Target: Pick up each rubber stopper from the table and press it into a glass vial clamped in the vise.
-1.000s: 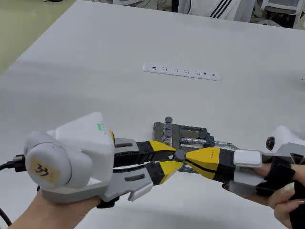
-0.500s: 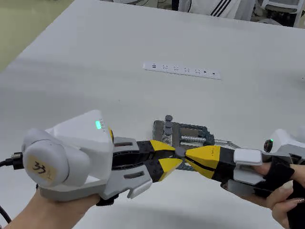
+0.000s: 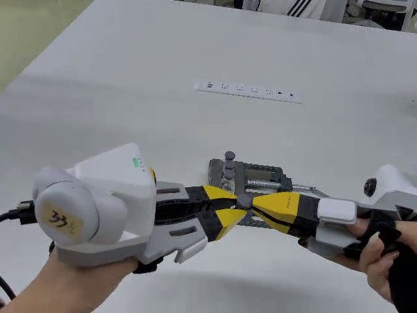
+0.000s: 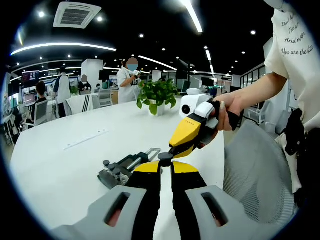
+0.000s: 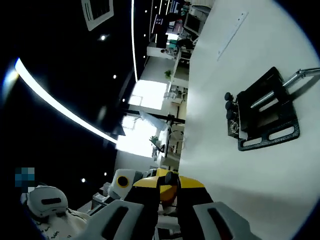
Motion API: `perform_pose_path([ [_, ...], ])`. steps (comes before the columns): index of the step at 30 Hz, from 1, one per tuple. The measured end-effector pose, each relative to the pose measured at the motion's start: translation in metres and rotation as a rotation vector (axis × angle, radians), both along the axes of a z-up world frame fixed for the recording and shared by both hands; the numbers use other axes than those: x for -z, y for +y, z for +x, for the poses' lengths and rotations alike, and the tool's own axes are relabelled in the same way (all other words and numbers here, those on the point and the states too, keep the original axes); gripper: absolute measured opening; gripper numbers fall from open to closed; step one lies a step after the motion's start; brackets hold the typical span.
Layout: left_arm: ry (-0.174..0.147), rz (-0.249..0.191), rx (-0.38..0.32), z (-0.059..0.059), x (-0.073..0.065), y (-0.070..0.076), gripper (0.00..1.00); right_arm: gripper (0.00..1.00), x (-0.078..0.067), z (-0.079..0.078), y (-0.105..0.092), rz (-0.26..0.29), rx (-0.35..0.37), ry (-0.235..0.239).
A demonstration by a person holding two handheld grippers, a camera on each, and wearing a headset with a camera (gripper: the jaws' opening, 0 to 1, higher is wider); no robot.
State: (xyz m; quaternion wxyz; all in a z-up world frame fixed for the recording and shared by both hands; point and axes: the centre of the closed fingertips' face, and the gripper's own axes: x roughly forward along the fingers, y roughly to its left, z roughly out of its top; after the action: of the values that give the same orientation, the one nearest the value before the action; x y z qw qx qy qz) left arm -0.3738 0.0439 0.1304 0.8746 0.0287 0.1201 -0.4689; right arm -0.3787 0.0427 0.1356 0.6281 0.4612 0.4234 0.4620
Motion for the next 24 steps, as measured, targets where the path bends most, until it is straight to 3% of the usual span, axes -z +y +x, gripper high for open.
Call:
perform_pose_path([
  [1, 0.004, 0.002, -0.001, 0.000, 0.002, 0.001, 0.04, 0.13, -0.001, 0.003, -0.001, -0.011, 0.003, -0.051],
  [5, 0.014, 0.010, -0.003, -0.001, 0.006, 0.003, 0.04, 0.22, -0.004, 0.006, -0.004, -0.077, -0.030, -0.184],
  [10, 0.026, 0.018, 0.002, -0.003, 0.011, 0.003, 0.04, 0.28, -0.003, 0.009, -0.009, -0.226, -0.102, -0.428],
  [16, 0.038, 0.027, 0.012, -0.004, 0.015, 0.001, 0.04, 0.30, 0.001, 0.016, -0.015, -0.381, -0.259, -0.704],
  [22, 0.046, 0.037, 0.025, -0.006, 0.018, -0.002, 0.04, 0.29, 0.002, 0.010, -0.011, -0.494, -0.418, -0.891],
  [24, 0.047, 0.042, 0.032, -0.006, 0.019, -0.003, 0.04, 0.29, 0.005, 0.008, -0.010, -0.539, -0.496, -0.977],
])
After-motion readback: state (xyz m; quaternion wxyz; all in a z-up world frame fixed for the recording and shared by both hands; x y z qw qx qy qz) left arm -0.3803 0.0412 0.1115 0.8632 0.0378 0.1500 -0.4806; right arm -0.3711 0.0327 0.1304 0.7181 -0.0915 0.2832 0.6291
